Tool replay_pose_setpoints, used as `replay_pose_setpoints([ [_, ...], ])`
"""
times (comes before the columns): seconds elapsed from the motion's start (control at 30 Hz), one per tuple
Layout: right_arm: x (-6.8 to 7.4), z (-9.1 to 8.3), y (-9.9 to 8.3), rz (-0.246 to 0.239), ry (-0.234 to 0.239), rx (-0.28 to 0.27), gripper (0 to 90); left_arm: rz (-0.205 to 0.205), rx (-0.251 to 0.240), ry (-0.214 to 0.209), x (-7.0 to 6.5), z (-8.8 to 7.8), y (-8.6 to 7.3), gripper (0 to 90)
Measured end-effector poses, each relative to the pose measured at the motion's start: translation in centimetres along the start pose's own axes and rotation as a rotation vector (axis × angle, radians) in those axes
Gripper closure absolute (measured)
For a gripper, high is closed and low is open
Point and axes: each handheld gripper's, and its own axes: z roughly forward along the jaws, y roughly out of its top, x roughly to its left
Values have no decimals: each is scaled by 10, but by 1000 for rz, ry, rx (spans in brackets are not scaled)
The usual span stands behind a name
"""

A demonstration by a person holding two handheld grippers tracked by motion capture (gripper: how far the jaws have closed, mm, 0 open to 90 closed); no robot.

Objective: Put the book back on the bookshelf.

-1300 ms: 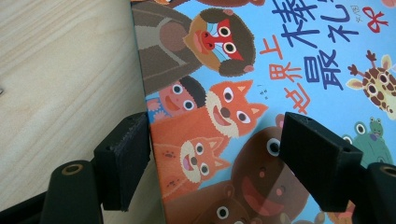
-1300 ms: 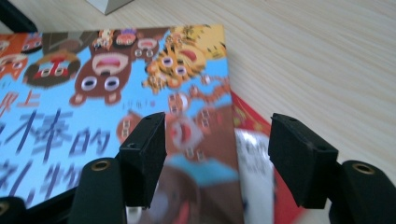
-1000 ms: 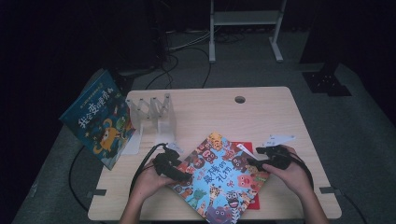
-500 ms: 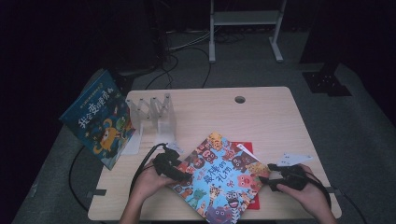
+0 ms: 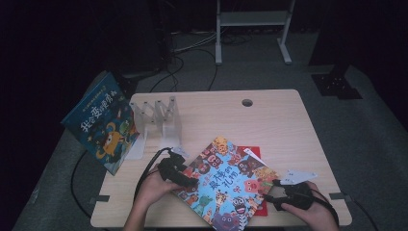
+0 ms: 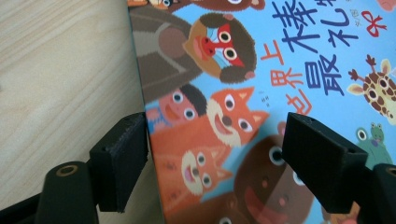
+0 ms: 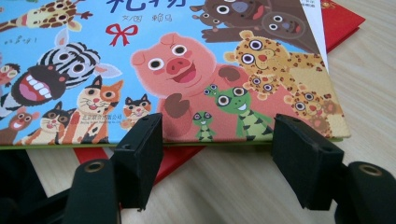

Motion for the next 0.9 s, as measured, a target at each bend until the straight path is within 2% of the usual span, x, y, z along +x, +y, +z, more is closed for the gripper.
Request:
replay_pose_setpoints([
  [0.2,-5,6,6,10,20,7,327,-9,-8,-1,5,0,-1,191],
  [0.4,-11,18,19,-21,33,13,328,-25,-32,-3,14,0,-5,139],
  [0.5,-14,23,25,-31,46,21,324,-41,-35,-16,18,0,-7,113],
  [0.6,-16,27,29,-36,53,26,322,-57,-36,-46,23,3,-8,92],
  [0.77,-19,32,33,-31,76,24,309,-63,-44,-47,27,3,-8,78],
  [0.9,-20,35,35,-31,91,17,309,-66,-41,-54,28,7,-8,15],
])
